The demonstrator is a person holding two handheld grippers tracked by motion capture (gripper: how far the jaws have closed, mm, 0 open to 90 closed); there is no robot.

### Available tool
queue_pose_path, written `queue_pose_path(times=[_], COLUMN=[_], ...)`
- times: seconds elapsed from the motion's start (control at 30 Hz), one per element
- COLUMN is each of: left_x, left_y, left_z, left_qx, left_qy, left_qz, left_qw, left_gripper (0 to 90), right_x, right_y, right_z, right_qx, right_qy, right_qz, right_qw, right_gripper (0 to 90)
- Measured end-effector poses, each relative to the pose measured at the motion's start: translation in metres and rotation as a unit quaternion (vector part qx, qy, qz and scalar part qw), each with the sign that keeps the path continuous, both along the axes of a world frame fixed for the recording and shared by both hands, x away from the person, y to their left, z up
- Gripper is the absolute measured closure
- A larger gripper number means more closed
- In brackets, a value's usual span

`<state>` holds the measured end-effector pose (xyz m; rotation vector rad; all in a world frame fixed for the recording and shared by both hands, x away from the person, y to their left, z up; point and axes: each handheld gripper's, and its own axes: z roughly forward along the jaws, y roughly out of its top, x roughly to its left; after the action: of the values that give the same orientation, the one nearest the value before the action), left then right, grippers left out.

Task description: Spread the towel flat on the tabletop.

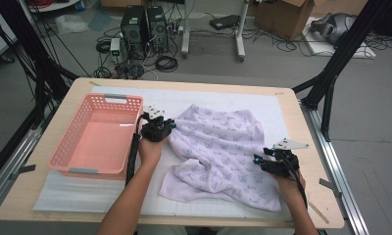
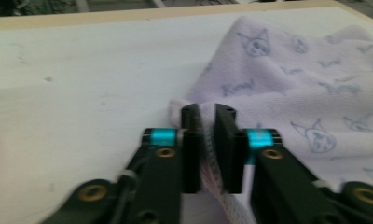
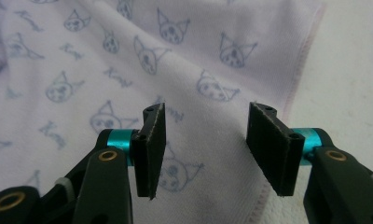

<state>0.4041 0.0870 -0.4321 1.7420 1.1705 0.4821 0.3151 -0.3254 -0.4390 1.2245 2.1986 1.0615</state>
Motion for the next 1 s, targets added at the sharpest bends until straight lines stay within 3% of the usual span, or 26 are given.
queue_pose_path(times=[0.03, 0.1, 0.2, 0.3, 0.47, 0.53, 0.6, 0.63, 0.67, 0.7, 0.73, 0.8, 0.87, 0.97, 1.0], left_x=[-0.001, -0.008, -0.015, -0.028, -0.038, -0.039, -0.04, -0.042, -0.044, -0.045, -0.046, -0.041, -0.034, -0.023, -0.018], left_y=[-0.001, -0.004, -0.006, -0.01, -0.012, -0.014, -0.018, -0.021, -0.023, -0.025, -0.027, -0.026, -0.026, -0.027, -0.026], left_z=[0.0, 0.001, 0.004, 0.006, -0.006, -0.012, -0.016, -0.017, -0.018, -0.018, -0.018, -0.017, -0.016, -0.014, -0.013], left_qx=[-0.005, 0.0, 0.019, 0.02, 0.029, 0.036, 0.043, 0.057, 0.068, 0.083, 0.097, 0.097, 0.105, 0.086, 0.083], left_qy=[0.01, 0.014, 0.024, 0.01, 0.044, 0.058, 0.067, 0.057, 0.047, 0.033, 0.023, 0.022, 0.02, 0.001, 0.006], left_qz=[-0.014, -0.041, -0.075, -0.098, -0.125, -0.128, -0.137, -0.141, -0.139, -0.141, -0.134, -0.121, -0.103, -0.063, -0.053], left_qw=[0.9998, 0.9991, 0.9967, 0.995, 0.9907, 0.9894, 0.9873, 0.9867, 0.9869, 0.986, 0.986, 0.9876, 0.9889, 0.9943, 0.9952], left_gripper=[59.5, 50.5, 44.1, 44.1, 36.7, 34.4, 33.4, 33.9, 35.7, 43.5, 59.4, 82.4, 85.6, 86.5, 86.5], right_x=[0.0, 0.001, 0.001, 0.003, 0.003, 0.003, 0.003, 0.003, 0.002, 0.003, 0.004, 0.008, 0.011, 0.019, 0.022], right_y=[0.001, 0.002, 0.003, 0.004, 0.004, 0.005, 0.005, 0.007, 0.009, 0.009, 0.009, 0.009, 0.009, 0.008, 0.007], right_z=[-0.001, -0.003, -0.005, -0.009, -0.008, -0.008, -0.008, -0.007, -0.007, -0.007, -0.007, -0.007, -0.007, -0.005, -0.004], right_qx=[-0.004, -0.013, -0.025, -0.023, -0.023, -0.018, -0.012, -0.017, -0.026, -0.03, -0.029, -0.028, -0.026, -0.01, -0.01], right_qy=[0.004, 0.009, 0.012, 0.018, 0.021, 0.024, 0.026, 0.023, 0.02, 0.017, 0.016, 0.009, -0.003, -0.022, -0.029], right_qz=[-0.001, -0.001, -0.004, -0.007, -0.007, -0.003, 0.009, 0.016, 0.019, 0.021, 0.02, 0.017, 0.008, -0.015, -0.021], right_qw=[1.0, 0.9999, 0.9996, 0.9996, 0.9995, 0.9996, 0.9996, 0.9995, 0.9993, 0.9992, 0.9992, 0.9994, 0.9996, 0.9996, 0.9993], right_gripper=[45.8, 45.8, 46.0, 46.9, 53.5, 60.1, 78.3, 82.8, 84.6, 85.1, 85.3, 85.8, 86.1, 86.2, 86.2])
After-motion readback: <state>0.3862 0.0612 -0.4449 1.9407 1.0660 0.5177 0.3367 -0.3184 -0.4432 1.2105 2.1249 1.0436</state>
